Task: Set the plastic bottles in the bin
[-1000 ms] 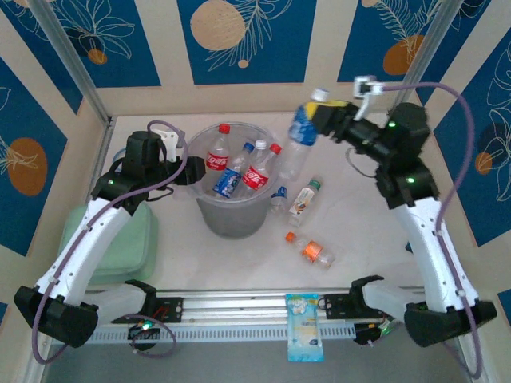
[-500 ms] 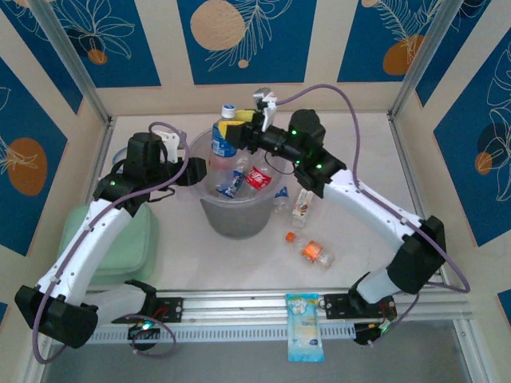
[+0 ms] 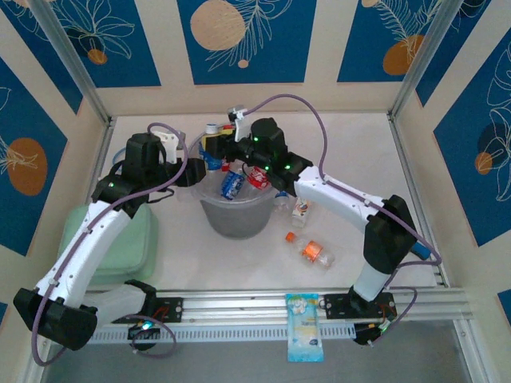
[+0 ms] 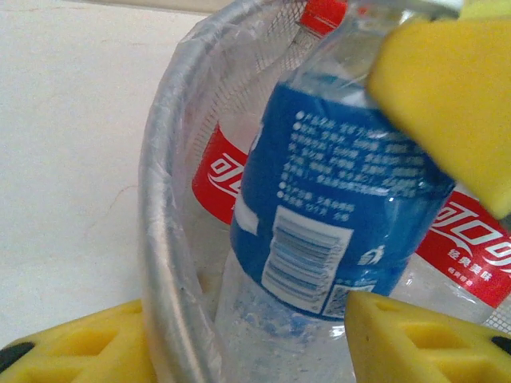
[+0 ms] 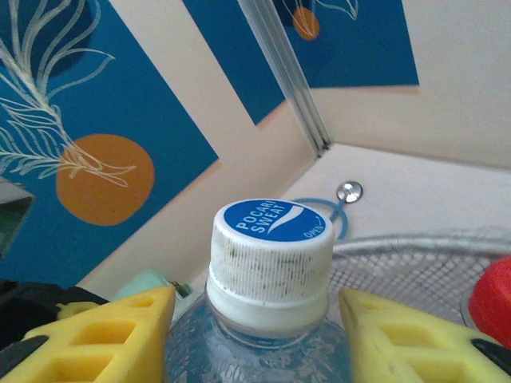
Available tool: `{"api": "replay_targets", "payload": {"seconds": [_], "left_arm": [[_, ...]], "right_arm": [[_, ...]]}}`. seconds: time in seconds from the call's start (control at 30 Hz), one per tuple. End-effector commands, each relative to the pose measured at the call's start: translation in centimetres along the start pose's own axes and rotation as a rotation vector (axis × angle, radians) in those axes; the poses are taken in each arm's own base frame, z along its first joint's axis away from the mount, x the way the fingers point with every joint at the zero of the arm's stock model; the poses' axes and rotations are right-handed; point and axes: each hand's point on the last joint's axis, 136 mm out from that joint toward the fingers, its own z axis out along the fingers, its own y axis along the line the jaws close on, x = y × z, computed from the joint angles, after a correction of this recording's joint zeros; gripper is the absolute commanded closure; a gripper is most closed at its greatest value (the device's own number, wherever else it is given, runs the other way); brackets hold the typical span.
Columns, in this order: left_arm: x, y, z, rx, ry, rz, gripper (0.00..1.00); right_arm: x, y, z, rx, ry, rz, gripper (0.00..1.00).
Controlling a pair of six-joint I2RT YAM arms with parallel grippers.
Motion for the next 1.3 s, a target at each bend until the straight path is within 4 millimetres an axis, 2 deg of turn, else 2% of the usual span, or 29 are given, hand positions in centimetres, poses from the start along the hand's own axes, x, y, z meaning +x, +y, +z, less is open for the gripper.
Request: {"api": "replay_targets", "payload": {"seconds": [0.0,0.1,0.17,0.23,0.3,0.47,0.53,0.6,0.67,0.87,0.97,1.13,1.27], "left_arm": [[-1.3,-1.5,-0.8,0.067,-0.05,0.013,0.44],[-1.4,-1.5,-1.0,0.066,-0.054,0.015,0.44],[-1.4,-1.4,-1.0,0.059,-0.053,0.019,0.44],[-1.4,-1.4,-1.0,0.058,-0.052,0.018,0.44],[-1.3,-1.3,-1.0,0.056,-0.051,0.018,0.44],[-1.4,-1.3,-0.7,0.057,-0.053,0.016,0.44],[-1.4,-1.3,-0.7,0.059,-0.052,0.017,0.45],[-1.5,-1.4,-0.6,0.06,-0.049,0.018,0.45],[-1.5,-1.4,-0.7,0.063,-0.049,0.017,0.45],[-1.5,-1.4,-0.7,0.062,-0.049,0.015,0.45],[-1.5,-1.4,-0.8,0.062,-0.053,0.014,0.45],[-1.5,-1.4,-0.8,0.062,-0.053,0.014,0.45],[-1.4,-1.4,-0.7,0.061,-0.05,0.013,0.45]], "right_arm": [[3.2,-1.3,0.5,0.119,0.127,0.066,1.0],[4.7,-1.9,0.4,0.186,0.208,0.101,1.0],[4.7,-1.7,0.1,0.193,0.224,0.107,1.0],[3.9,-1.1,-0.7,0.188,0.221,0.091,0.89],[3.0,-0.6,-1.5,0.195,0.226,0.069,0.69],[1.3,0.3,-3.8,0.23,0.247,0.009,0.4],[0.4,0.6,-4.7,0.23,0.23,-0.032,0.36],[-0.7,1.0,-5.5,0.216,0.197,-0.056,0.23],[-1.7,1.1,-6.2,0.202,0.174,-0.064,0.17],[-3.6,-0.4,-6.7,0.234,0.163,-0.074,0.21],[-4.0,-1.4,-6.0,0.257,0.173,-0.079,0.3],[-2.8,-3.0,-4.4,0.292,0.258,-0.08,0.46],[-0.7,-3.2,-3.4,0.288,0.339,-0.088,0.58]]}}
